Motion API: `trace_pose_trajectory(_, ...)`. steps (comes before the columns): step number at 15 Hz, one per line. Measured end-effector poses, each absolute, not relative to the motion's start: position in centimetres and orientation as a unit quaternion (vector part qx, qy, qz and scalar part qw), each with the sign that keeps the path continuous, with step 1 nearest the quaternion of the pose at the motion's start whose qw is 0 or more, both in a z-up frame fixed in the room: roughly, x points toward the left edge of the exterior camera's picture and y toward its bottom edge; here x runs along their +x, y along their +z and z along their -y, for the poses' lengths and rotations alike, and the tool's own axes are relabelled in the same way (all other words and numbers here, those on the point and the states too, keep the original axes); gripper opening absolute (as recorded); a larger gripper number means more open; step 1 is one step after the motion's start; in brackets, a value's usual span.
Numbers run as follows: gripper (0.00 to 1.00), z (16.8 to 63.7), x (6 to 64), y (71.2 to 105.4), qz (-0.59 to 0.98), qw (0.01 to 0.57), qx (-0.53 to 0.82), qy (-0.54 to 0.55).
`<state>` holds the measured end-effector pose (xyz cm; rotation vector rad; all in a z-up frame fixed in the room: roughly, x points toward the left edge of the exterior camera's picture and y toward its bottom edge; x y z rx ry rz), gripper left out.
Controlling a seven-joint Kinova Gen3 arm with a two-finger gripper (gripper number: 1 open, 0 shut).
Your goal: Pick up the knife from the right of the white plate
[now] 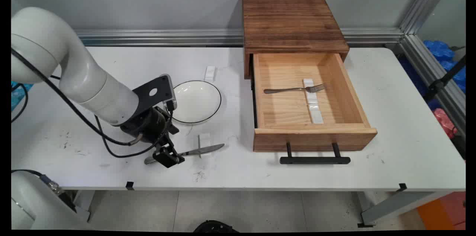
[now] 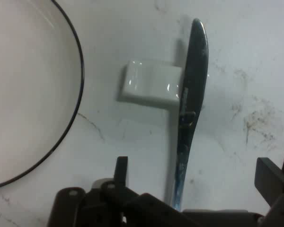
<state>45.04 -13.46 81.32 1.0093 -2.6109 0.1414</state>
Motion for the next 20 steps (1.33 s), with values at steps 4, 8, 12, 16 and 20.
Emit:
trace_pose_trajectory(4,1.00,13.4,45.6,80.6,0.921,0.170,0.348,0.045)
trace_pose_trajectory(8,1.00,13.5,46.2,79.7,0.924,0.170,0.340,0.042)
trace_pose_trajectory(12,1.00,13.7,46.6,78.7,0.926,0.169,0.336,0.040)
trace_pose_trajectory(16,1.00,13.9,46.8,78.1,0.927,0.167,0.333,0.041)
trace_pose_trajectory(20,1.00,14.1,46.9,77.7,0.928,0.165,0.332,0.044)
